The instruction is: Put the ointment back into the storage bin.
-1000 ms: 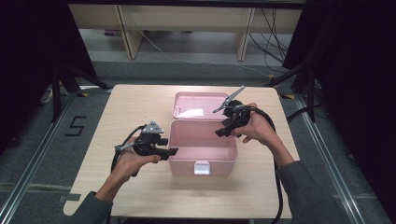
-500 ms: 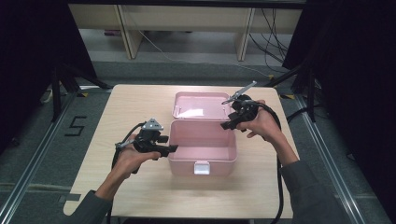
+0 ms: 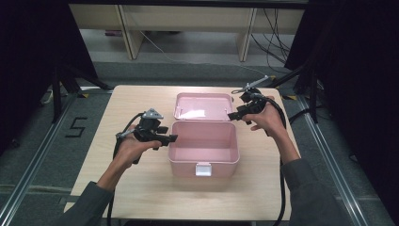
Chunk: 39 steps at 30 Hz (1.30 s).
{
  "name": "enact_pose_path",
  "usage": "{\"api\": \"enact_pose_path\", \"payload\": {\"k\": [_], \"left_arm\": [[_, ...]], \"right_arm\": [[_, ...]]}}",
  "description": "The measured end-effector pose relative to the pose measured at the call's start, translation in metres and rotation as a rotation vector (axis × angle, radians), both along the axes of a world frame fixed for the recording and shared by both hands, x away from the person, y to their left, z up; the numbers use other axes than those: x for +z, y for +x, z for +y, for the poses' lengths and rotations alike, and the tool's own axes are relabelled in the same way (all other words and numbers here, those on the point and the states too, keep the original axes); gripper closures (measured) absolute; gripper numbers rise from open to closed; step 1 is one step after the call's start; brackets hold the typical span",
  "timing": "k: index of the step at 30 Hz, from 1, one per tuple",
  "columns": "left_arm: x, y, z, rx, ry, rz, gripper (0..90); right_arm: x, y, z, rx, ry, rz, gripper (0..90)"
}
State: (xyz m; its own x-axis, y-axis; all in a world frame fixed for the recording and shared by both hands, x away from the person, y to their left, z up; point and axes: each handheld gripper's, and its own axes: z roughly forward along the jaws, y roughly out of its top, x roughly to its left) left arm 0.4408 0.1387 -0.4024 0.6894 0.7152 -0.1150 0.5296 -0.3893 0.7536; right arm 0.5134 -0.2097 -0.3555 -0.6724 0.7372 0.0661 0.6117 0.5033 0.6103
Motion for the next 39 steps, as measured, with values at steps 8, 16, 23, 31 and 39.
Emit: {"api": "enact_pose_path", "payload": {"k": [8, 16, 23, 31, 39], "left_arm": [[0.001, 0.022, -0.009, 0.029, 0.025, 0.027, 45.8], [0.001, 0.035, -0.016, 0.033, 0.06, 0.047, 47.0], [-0.002, 0.043, -0.019, 0.027, 0.078, 0.052, 53.1], [-0.003, 0.046, -0.021, -0.012, 0.11, 0.043, 70.6], [-0.002, 0.045, -0.024, -0.008, 0.118, 0.024, 77.7]], "right_arm": [[-0.004, 0.017, -0.003, -0.071, 0.019, -0.013, 46.9], [-0.009, 0.023, -0.001, -0.101, -0.002, -0.005, 47.0], [-0.01, 0.025, -0.002, -0.107, 0.003, -0.011, 47.0], [-0.018, 0.032, 0.0, -0.149, 0.0, 0.013, 46.6], [-0.02, 0.036, 0.001, -0.161, 0.003, 0.011, 46.1]]}}
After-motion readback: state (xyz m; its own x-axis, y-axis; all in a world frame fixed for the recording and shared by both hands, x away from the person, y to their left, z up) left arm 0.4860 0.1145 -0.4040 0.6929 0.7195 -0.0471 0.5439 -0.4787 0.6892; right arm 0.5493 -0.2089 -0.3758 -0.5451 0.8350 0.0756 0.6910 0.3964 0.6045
